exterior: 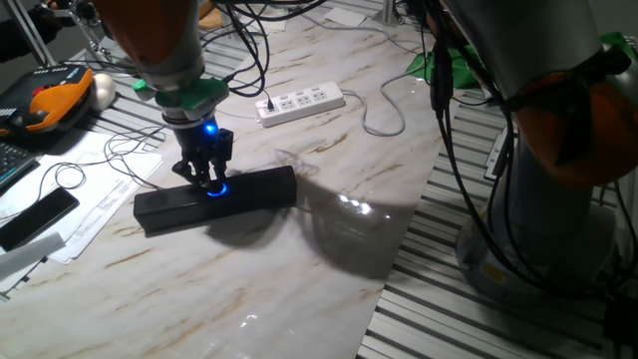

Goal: Turn the knob to increase the volume of the speaker

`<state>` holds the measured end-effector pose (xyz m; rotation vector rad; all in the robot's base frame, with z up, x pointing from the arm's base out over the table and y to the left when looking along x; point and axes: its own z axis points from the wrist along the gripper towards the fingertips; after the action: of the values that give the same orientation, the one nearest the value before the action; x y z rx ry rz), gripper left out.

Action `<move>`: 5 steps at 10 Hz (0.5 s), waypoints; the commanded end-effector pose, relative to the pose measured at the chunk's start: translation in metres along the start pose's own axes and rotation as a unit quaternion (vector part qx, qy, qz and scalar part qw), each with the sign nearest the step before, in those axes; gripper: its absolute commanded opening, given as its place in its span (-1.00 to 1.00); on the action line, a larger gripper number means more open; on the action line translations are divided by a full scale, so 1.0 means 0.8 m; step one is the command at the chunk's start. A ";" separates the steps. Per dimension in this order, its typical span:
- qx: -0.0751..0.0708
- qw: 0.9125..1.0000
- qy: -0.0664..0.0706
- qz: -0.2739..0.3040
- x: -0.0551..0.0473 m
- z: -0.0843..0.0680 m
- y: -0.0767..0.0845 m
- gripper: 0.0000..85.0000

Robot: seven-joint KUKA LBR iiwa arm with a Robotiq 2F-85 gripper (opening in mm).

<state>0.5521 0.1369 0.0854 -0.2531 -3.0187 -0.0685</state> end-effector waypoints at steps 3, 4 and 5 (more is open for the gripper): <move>0.000 0.999 -0.001 0.036 0.000 -0.001 0.000 -0.60; 0.000 0.998 -0.001 0.058 0.001 -0.002 0.000 -0.60; 0.000 0.997 -0.001 0.074 0.001 -0.002 0.000 -0.60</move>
<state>0.5517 0.1370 0.0873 -0.4677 -2.9916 -0.0537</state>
